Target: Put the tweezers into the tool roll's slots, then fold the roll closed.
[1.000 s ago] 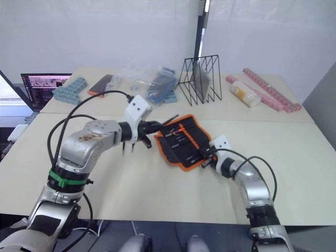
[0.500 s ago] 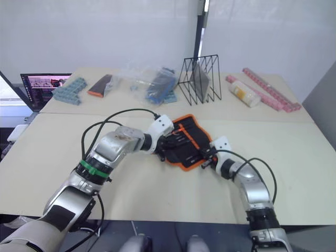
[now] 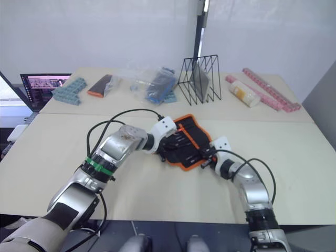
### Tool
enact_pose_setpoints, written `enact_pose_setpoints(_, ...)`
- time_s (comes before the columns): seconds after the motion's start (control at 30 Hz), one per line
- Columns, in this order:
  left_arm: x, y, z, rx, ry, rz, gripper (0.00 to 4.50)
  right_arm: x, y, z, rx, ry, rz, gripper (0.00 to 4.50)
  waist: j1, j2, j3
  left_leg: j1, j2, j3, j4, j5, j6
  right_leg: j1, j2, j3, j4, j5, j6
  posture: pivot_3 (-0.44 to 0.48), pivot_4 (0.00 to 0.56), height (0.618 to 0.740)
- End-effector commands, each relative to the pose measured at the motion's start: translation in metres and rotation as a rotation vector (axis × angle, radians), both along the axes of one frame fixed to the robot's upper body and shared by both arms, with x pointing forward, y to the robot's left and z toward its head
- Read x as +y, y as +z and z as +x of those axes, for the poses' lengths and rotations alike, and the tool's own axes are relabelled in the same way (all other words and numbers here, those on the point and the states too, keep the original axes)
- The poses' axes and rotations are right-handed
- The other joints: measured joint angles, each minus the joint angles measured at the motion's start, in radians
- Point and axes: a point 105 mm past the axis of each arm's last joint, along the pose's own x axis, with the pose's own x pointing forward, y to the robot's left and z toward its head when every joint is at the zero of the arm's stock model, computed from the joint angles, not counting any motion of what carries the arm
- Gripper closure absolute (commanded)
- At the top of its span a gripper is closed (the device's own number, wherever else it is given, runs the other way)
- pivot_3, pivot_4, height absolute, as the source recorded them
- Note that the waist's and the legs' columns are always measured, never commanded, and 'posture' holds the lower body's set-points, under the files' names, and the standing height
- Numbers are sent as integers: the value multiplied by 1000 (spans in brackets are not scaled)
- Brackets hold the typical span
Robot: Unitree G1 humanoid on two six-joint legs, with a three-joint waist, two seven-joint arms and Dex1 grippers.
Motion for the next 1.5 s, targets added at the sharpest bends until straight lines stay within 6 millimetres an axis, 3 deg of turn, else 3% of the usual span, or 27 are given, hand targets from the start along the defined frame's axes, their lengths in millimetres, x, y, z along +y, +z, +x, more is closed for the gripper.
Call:
enact_pose_setpoints(0.03, -4, 4, 1, -30, -15, -9, 4476, -4, -27, -7, 110, -23, -14, 4500, 0, 0, 0, 0, 0, 0, 0, 0, 0, 0, 0, 0, 0, 0, 0, 0, 150, 739)
enact_pose_setpoints(0.53, -20, 7, 23, -98, -14, 13, 4476, -1, -29, -8, 110, -24, -5, 4500, 0, 0, 0, 0, 0, 2, 2, 0, 0, 0, 0, 0, 2, 0, 0, 0, 150, 739)
enact_pose_setpoints(0.83, -45, 2, 27, -166, -91, 42, 4476, 2, -30, -9, 111, -23, -9, 4500, 2, 0, 0, 0, -1, 2, 2, 0, 0, 0, 0, 0, 3, 0, 0, 0, 150, 739)
enact_pose_setpoints(1.1, -50, -7, 34, -192, -119, 35, 4476, 6, -29, -11, 110, -7, -14, 4500, 2, 0, 0, 0, -1, 2, 2, 0, 0, 0, 0, 0, 3, 0, 0, 0, 150, 739)
enact_pose_setpoints(1.5, -64, -6, 36, -194, -97, -61, 4476, 7, -29, -14, 117, -8, -14, 4500, 2, 0, 0, 0, -2, 2, 3, 0, 0, 0, 0, 0, 3, 0, 1, 0, 150, 739)
